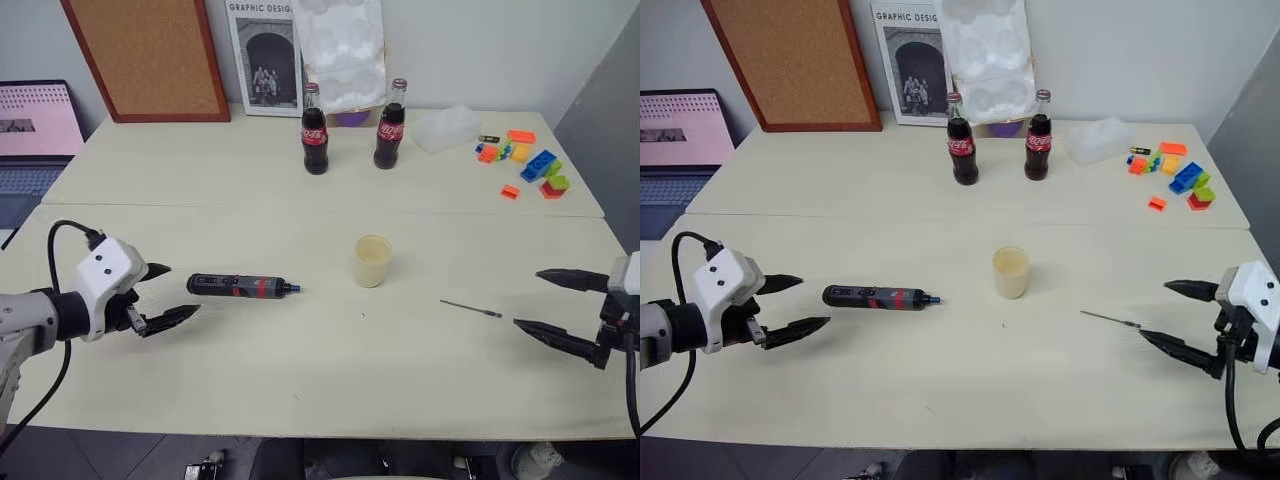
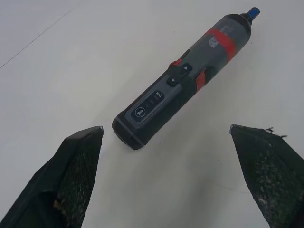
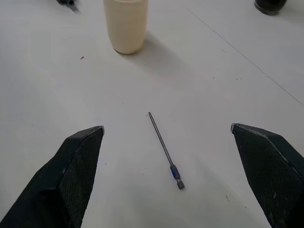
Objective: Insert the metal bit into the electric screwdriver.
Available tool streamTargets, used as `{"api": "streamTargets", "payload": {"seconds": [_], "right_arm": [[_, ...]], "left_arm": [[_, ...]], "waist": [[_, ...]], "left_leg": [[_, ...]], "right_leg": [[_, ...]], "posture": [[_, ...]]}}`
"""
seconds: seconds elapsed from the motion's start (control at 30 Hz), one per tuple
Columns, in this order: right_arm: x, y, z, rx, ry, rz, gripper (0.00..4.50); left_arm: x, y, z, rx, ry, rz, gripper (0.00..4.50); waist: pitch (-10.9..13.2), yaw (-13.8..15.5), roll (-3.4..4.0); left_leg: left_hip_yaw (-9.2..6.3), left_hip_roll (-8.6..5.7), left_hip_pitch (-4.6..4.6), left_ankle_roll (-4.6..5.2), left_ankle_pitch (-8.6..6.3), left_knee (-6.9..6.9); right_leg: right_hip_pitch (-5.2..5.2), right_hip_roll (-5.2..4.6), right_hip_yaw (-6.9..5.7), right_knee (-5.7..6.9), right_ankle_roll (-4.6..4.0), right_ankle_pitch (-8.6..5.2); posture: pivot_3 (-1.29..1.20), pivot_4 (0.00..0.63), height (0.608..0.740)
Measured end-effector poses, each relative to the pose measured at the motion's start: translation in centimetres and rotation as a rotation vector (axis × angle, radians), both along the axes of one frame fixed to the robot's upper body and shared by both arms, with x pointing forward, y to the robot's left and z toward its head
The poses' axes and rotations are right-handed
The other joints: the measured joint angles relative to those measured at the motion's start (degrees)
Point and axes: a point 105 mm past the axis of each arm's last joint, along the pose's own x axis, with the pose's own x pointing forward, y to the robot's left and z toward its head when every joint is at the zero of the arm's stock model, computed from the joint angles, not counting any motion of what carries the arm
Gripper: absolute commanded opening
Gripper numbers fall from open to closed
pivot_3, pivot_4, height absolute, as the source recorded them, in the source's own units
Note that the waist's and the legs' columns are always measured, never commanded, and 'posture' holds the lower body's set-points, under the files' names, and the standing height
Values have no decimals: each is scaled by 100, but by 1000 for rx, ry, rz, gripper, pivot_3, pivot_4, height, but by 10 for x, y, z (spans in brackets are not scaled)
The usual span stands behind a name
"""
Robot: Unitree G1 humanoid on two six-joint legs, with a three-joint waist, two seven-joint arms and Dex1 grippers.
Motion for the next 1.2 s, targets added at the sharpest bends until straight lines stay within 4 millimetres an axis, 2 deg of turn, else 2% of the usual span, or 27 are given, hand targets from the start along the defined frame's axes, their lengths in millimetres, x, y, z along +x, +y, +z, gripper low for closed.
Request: {"api": "streamTargets", "payload": {"seconds": [0.17,0.27,0.33,0.6,0.77,0.87,0.97,1.13,1.2], "right_arm": [[2,2,0,-4,-6,7,4500],[3,3,0,-7,-6,12,4500],[3,4,-2,-4,7,13,4500],[8,13,3,20,-13,40,4500],[15,45,5,117,-71,77,4500],[19,65,-6,165,-60,80,4500],[33,86,-17,215,-75,48,4500],[62,121,-49,263,-33,-28,4500],[64,127,-59,264,-6,-37,4500]], "left_arm": [[-4,1,-7,-10,14,2,4457],[-4,0,-4,-19,4,11,4457],[-4,-9,5,-100,-33,-24,4457],[-4,-30,25,-182,-57,-127,4457],[-8,-72,28,-173,-30,-321,4457],[-7,-94,36,-191,-58,-405,4457],[-4,-113,40,-223,-79,-471,4457],[-6,-129,29,-239,-37,-539,4457],[-7,-132,26,-247,-28,-552,4457]], "waist": [[0,1,0],[0,1,0],[-1,2,0],[-1,1,-2],[-4,2,-6],[-4,3,-5],[-4,-3,-6],[-4,-66,-4],[-2,-66,0]], "left_leg": [[0,0,2,0,0,-4],[0,0,4,0,0,-3],[0,0,4,0,1,-3],[-2,1,9,0,1,-1],[-9,1,8,-1,2,2],[-9,0,7,-1,2,2],[-11,0,8,-1,3,7],[-13,2,11,-1,3,4],[-14,1,8,0,3,3]], "right_leg": [[0,0,0,1,0,2],[0,0,0,3,0,0],[2,0,0,5,5,3],[4,1,-3,13,14,19],[5,2,-7,16,14,21],[6,2,-5,20,6,27],[6,4,-5,24,4,29],[2,10,-5,34,-2,29],[-1,9,-5,37,-1,27]], "posture": [[0,150,740],[0,150,740],[0,150,740],[0,150,740],[0,150,740],[0,150,740],[0,150,740],[0,150,740],[0,150,740]]}}
